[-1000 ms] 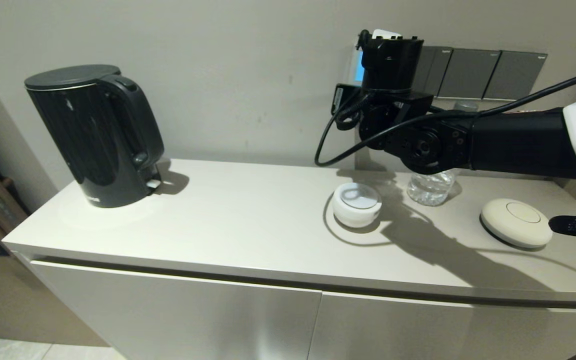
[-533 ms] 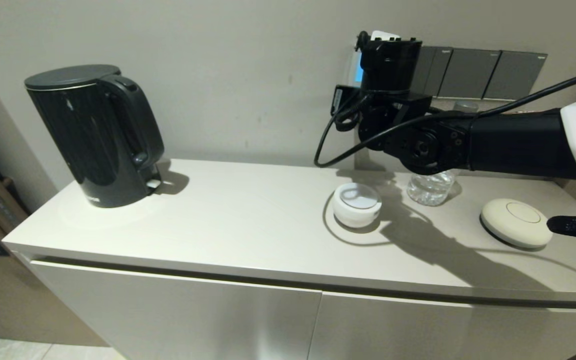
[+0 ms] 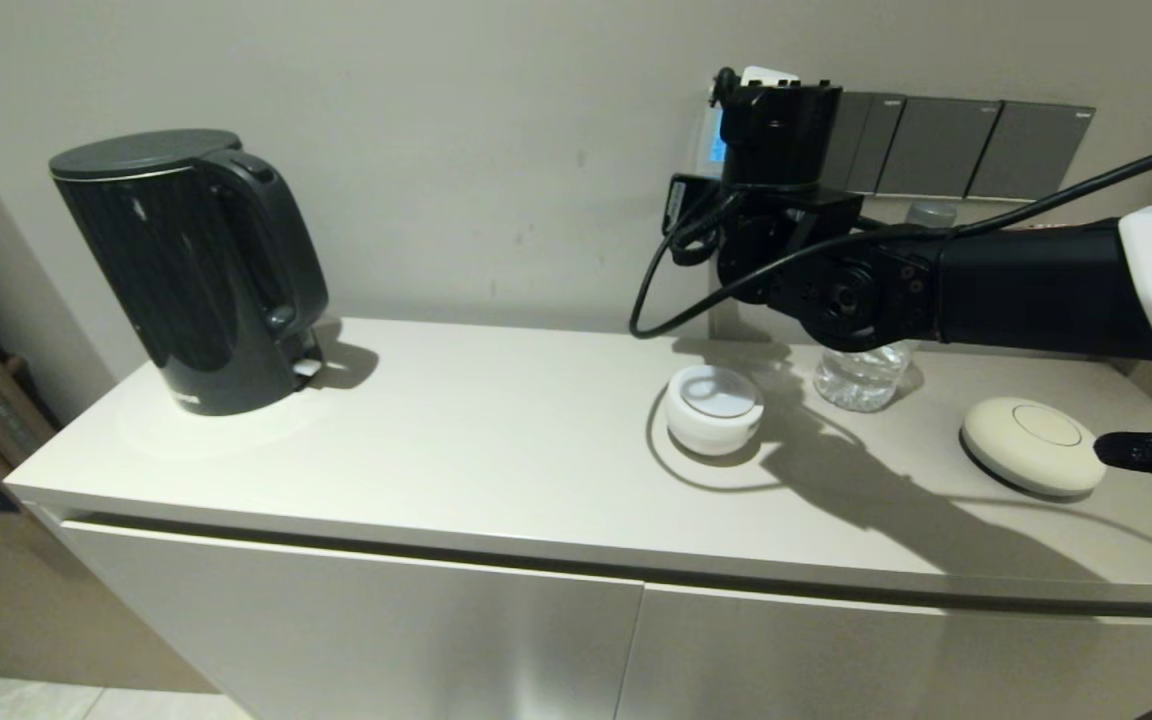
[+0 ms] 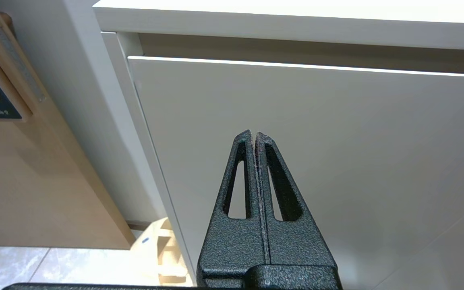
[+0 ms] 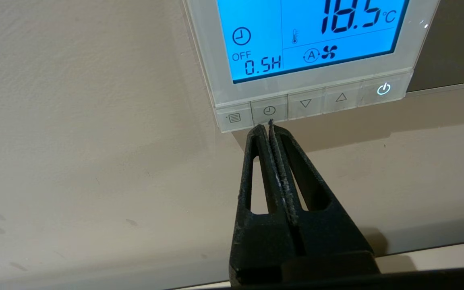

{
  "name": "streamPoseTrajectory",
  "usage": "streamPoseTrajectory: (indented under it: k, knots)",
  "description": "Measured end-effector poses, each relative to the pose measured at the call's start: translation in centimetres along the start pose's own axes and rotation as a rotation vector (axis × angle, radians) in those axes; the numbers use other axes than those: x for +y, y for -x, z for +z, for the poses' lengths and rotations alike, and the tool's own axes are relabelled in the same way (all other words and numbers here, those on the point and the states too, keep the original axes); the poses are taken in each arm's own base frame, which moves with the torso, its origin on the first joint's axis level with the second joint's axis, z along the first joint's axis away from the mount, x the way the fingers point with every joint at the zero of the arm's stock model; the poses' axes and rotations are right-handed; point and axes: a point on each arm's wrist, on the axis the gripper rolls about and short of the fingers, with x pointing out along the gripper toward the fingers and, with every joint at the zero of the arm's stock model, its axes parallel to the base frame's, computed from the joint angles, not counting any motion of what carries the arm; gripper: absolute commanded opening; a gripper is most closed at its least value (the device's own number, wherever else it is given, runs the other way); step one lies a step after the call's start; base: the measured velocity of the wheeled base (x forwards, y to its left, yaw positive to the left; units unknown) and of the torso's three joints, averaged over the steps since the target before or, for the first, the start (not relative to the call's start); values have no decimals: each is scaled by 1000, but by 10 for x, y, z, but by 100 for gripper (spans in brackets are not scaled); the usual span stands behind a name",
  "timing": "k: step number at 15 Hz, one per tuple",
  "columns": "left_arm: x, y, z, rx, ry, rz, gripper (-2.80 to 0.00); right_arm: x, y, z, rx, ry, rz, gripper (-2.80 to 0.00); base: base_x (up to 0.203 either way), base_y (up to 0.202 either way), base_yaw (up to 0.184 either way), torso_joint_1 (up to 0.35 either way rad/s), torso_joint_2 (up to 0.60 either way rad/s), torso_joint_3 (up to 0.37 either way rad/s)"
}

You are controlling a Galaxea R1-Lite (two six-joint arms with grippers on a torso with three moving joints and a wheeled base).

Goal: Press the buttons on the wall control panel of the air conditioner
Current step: Press the temperature increase button

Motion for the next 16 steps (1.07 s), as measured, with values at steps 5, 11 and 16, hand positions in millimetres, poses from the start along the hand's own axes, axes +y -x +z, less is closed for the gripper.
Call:
streamPoseTrajectory:
  k: [5,11,16]
  knots:
    - [0,0,0,-1,0,1,-280,2,6,3,1,-4,12,-280,0,0,0,0,0,0]
    - [0,0,0,-1,1,1,-280,2,11,7,-1,-5,18,-280,0,0,0,0,0,0]
    - [0,0,0,-1,0,0,-280,2,10,3,7,1,15,-280,0,0,0,0,0,0]
